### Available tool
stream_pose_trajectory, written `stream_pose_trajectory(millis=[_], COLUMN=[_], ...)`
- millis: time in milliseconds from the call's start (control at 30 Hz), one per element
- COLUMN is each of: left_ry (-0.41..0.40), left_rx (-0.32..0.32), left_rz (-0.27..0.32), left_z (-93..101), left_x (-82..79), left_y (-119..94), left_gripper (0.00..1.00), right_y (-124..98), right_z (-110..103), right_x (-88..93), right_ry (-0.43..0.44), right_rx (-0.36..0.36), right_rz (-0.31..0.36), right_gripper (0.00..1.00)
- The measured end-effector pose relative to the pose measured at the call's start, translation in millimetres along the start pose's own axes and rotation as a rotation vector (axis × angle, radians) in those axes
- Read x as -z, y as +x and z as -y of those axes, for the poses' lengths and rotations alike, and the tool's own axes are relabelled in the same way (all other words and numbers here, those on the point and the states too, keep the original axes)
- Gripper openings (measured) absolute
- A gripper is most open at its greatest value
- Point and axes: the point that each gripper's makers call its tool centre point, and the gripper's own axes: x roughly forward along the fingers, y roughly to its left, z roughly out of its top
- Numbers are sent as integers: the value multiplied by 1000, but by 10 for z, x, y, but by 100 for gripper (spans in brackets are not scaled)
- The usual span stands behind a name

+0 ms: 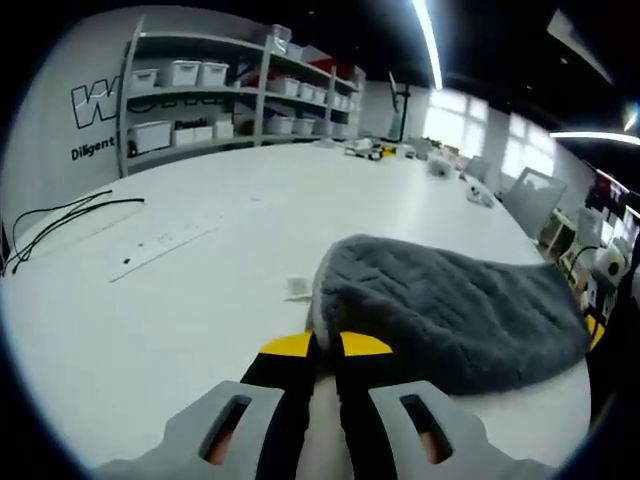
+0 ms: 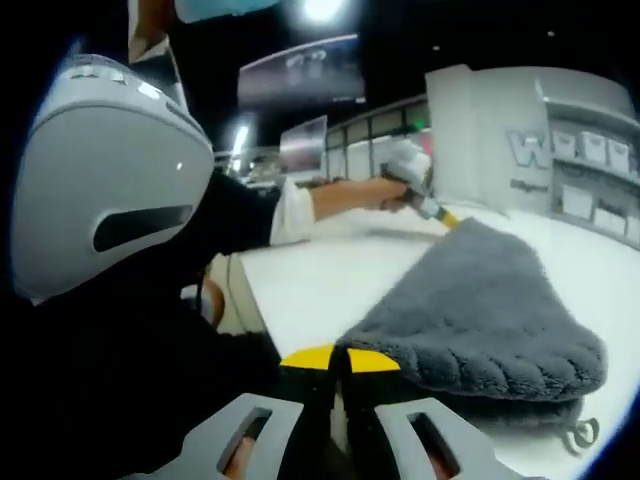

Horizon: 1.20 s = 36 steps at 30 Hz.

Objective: Open the folded towel by lifting each exposed corner and separating the folded layers until the towel lies flat within the target outline without major curled edges

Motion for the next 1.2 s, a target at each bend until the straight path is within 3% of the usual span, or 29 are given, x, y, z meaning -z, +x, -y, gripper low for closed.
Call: stream_pose_trajectory(millis=[1200], left_ry=[56], left_rx=[35], left_rz=[-23], left_z=[5], left_x=[-172], left_y=[285], left_gripper=[9], right_y=[252], right_z=[-95], right_x=[-79], right_ry=[47], right_rx=[-63], right_rz=[5], right_gripper=[0])
